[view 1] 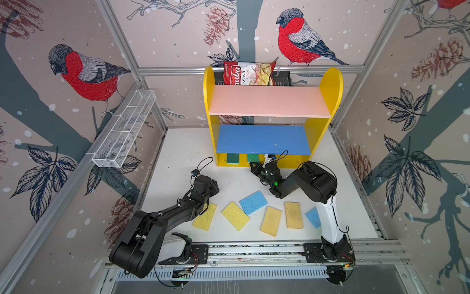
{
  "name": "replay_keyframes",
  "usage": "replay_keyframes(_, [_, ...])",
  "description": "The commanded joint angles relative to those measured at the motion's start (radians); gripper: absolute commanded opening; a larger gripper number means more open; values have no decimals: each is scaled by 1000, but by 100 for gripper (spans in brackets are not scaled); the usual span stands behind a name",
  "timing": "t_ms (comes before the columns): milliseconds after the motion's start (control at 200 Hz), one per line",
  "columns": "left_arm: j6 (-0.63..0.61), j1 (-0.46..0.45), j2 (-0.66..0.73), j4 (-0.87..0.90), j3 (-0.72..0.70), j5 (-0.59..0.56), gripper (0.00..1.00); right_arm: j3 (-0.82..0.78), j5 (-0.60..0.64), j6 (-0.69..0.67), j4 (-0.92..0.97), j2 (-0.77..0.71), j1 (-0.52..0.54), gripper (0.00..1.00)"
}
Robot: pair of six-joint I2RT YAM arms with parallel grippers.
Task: Arrange cleaning sponges on a shelf
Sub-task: Move the cleaning sponge to the shelf.
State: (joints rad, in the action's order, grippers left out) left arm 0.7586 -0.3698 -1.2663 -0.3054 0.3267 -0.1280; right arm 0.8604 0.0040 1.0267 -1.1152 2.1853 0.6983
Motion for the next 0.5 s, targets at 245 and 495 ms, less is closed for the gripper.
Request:
replay_keyframes(245, [-20, 3, 26, -3, -3, 4, 61, -142, 33, -55, 248, -146, 32, 8])
replay_keyframes(495, [-26, 2, 71, 17, -5, 3, 61, -284, 66, -124, 282, -332, -45, 10])
